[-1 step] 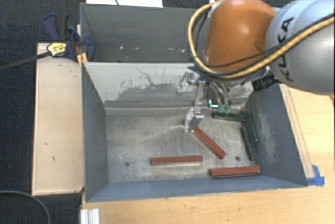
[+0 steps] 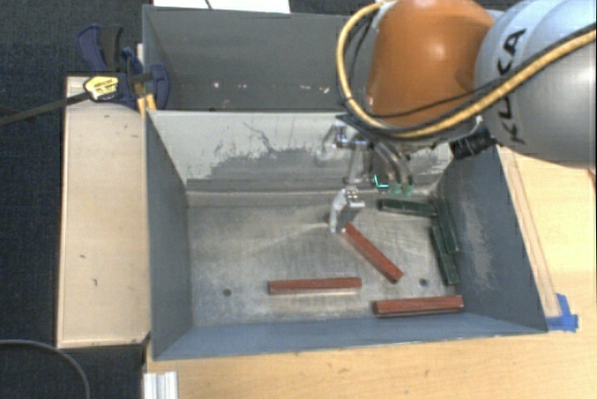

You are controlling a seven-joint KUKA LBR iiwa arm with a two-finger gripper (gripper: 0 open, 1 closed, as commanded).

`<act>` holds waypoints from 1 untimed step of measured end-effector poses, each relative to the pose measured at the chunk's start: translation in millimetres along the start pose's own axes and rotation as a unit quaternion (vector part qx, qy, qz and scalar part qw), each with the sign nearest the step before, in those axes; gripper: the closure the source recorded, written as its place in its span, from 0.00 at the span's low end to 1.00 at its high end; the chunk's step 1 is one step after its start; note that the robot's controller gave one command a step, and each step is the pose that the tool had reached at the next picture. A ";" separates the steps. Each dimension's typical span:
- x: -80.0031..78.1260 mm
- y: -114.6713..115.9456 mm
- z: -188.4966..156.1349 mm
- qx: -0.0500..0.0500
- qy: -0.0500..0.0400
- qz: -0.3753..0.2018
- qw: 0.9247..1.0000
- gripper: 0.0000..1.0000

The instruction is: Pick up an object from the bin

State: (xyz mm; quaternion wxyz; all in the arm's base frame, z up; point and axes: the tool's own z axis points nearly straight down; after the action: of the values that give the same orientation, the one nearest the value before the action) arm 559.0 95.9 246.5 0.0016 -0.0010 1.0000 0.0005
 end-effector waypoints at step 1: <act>24.1 -2.1 55.0 0.000 -0.002 -0.019 1.000 0.00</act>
Offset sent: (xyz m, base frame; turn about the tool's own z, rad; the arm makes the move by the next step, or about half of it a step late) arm -0.0362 -0.0113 -0.1223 0.0541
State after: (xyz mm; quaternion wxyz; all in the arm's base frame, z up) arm 535.0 93.8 191.4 0.0037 -0.0198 0.9998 0.0007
